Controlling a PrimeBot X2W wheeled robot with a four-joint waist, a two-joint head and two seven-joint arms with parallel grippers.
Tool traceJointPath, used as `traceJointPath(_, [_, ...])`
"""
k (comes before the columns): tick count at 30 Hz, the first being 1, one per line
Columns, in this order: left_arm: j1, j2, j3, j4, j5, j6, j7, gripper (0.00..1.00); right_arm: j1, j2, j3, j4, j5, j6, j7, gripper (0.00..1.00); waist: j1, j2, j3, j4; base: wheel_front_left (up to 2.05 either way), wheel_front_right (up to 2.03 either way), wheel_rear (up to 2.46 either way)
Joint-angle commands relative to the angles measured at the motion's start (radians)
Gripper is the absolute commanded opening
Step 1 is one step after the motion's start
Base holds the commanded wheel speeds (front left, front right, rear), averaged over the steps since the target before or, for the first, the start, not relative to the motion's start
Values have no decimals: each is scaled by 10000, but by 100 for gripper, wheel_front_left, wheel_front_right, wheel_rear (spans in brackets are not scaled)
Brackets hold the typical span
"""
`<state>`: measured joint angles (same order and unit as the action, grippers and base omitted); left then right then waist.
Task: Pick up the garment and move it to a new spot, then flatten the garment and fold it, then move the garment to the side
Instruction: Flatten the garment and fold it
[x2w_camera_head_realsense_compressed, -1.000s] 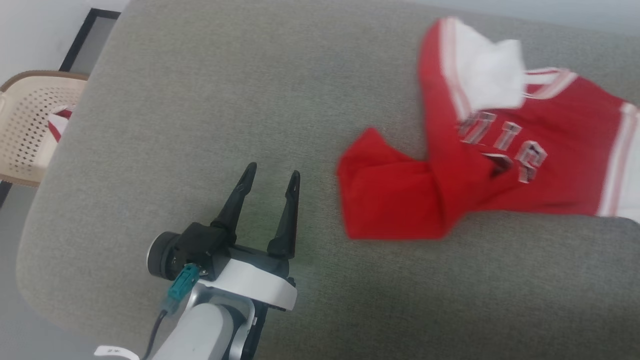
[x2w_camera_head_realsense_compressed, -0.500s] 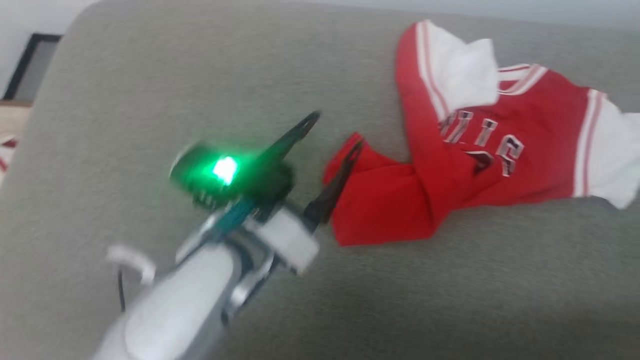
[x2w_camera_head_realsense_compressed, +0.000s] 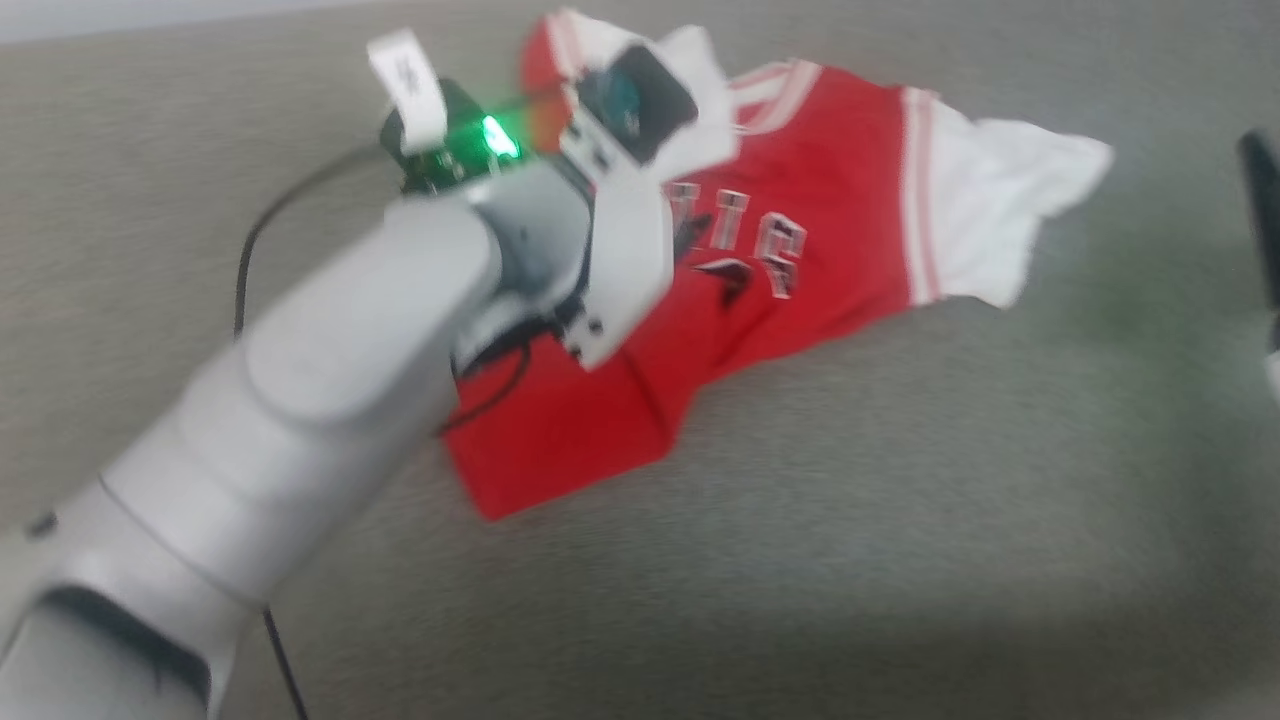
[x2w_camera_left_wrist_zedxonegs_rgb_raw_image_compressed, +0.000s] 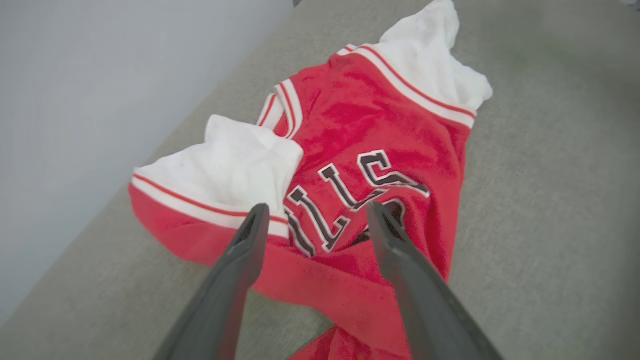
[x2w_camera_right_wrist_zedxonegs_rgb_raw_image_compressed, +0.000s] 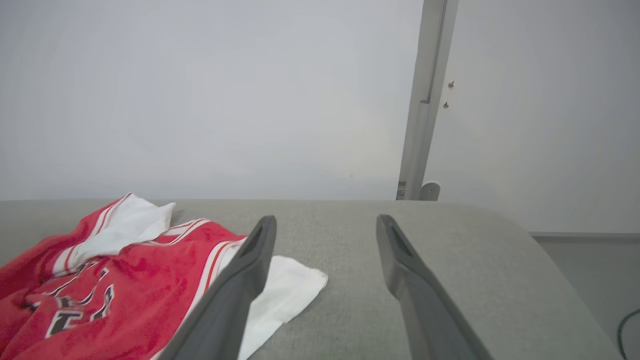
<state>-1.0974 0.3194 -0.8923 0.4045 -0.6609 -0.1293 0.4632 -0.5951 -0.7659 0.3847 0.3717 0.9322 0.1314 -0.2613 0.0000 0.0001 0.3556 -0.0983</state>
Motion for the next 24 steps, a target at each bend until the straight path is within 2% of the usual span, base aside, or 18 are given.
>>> traceJointPath(1, [-613, 28, -246, 420, -732, -7, 444, 100, 432, 431, -445, -189, -383, -16, -41, 100, 0, -1, 417, -919, 0, 0, 0])
traceJointPath(5, [-1702, 8, -864, 1674, -1963, -10, 1531, 100, 1052, 1260, -1005, -640, -1043, -13, -42, 100, 0, -1, 637, -1477, 0, 0, 0])
traceJointPath(10, [-2580, -45, -1454, 3166, -2512, -11, 2218, 100, 1191, 1819, -1011, -930, -1461, -13, -45, 100, 0, -1, 819, -2028, 0, 0, 0])
traceJointPath(13, [-2805, 75, -1897, 3918, -2374, -12, 2068, 100, 1119, 1990, -849, -1009, -1352, -13, -46, 100, 0, -1, 814, -2243, 0, 0, 0])
traceJointPath(17, [-2770, -40, -2065, 4644, -2678, -12, 1688, 100, 1033, 1981, -753, -1073, -1315, -13, -46, 100, 0, -1, 793, -2383, 0, 0, 0])
traceJointPath(20, [-2876, 29, -2412, 4906, -2469, -12, 1487, 95, 1008, 1948, -714, -1143, -1320, -13, -47, 100, 0, -1, 791, -2416, 0, 0, 0])
traceJointPath(21, [-2915, 69, -2568, 5025, -2388, -12, 1400, 86, 995, 1936, -675, -1180, -1313, -13, -47, 100, 0, -1, 788, -2430, 0, 0, 0])
traceJointPath(22, [-2924, 74, -2662, 5129, -2388, -12, 1292, 69, 975, 1931, -624, -1209, -1306, -13, -47, 100, 0, -1, 779, -2444, 0, 0, 0])
traceJointPath(24, [-2894, -3, -2789, 5235, -2562, -13, 1124, 47, 946, 1919, -587, -1240, -1288, -13, -47, 100, 0, -1, 767, -2465, 0, 0, 0])
